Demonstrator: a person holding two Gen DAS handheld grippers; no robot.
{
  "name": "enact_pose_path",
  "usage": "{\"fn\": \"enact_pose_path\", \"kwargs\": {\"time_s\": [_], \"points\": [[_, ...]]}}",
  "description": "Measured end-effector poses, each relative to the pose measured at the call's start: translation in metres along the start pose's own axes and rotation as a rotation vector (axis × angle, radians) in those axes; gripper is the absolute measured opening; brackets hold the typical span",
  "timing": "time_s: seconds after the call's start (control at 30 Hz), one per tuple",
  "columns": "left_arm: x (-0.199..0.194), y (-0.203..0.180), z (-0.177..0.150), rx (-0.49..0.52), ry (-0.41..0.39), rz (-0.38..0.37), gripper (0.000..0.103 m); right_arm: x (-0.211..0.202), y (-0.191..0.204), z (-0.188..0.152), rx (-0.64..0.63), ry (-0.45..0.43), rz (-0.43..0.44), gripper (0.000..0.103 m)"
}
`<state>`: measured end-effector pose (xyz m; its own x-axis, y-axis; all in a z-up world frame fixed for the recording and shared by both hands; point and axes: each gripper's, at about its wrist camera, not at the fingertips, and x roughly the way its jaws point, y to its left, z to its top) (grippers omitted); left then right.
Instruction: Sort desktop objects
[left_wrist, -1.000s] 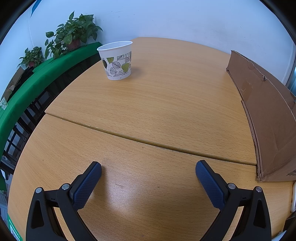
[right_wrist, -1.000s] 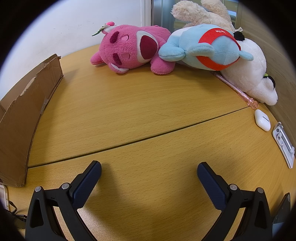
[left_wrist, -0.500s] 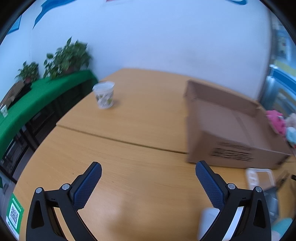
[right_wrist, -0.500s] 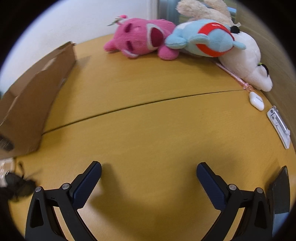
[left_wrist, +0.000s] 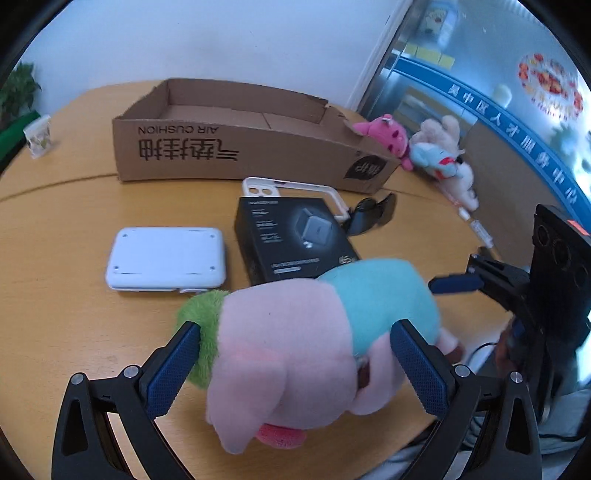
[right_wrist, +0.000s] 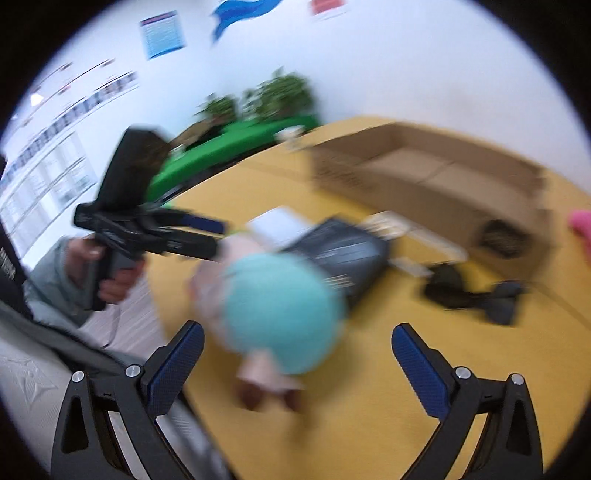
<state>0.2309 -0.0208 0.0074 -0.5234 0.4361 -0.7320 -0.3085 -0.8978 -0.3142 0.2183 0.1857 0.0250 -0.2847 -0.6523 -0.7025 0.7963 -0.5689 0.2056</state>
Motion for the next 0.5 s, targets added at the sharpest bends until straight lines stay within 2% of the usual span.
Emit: {"fn": "enact_pose_path", "kwargs": {"time_s": [0.03,0.13,0.17,0.23,0.3,0.37,0.4,0.5], "points": [[-0.001,0.000,-0.002,-0.005,-0.009,-0.013,0.103,0.011,0.007,0.000,-0.018,0.017,-0.010,0.102],[0.003,0.002,-0.002,-0.028,-0.006,-0.032,0.103,0.032,0.012,0.002,-0.053,0.027,-0.161,0.101],[0.004,0.003,-0.001,-0.030,-0.006,-0.038,0.103,0.032,0.007,0.002,-0.031,0.029,-0.171,0.095],[0.005,0.005,0.000,-0.035,0.000,-0.045,0.103,0.022,-0.013,0.002,0.056,0.018,-0.190,0.092],[0.006,0.011,0.002,-0.043,0.024,-0.020,0.103,0.010,-0.030,-0.004,0.113,0.011,-0.153,0.092],[0.002,0.021,0.002,-0.070,0.040,-0.012,0.103,0.000,-0.027,-0.011,0.111,0.006,-0.153,0.092],[-0.002,0.029,0.002,-0.100,0.038,-0.027,0.103,-0.003,-0.022,-0.013,0.096,0.002,-0.152,0.093],[-0.007,0.052,-0.002,-0.218,0.024,-0.146,0.103,0.010,-0.016,-0.004,0.064,-0.010,-0.093,0.094]]}}
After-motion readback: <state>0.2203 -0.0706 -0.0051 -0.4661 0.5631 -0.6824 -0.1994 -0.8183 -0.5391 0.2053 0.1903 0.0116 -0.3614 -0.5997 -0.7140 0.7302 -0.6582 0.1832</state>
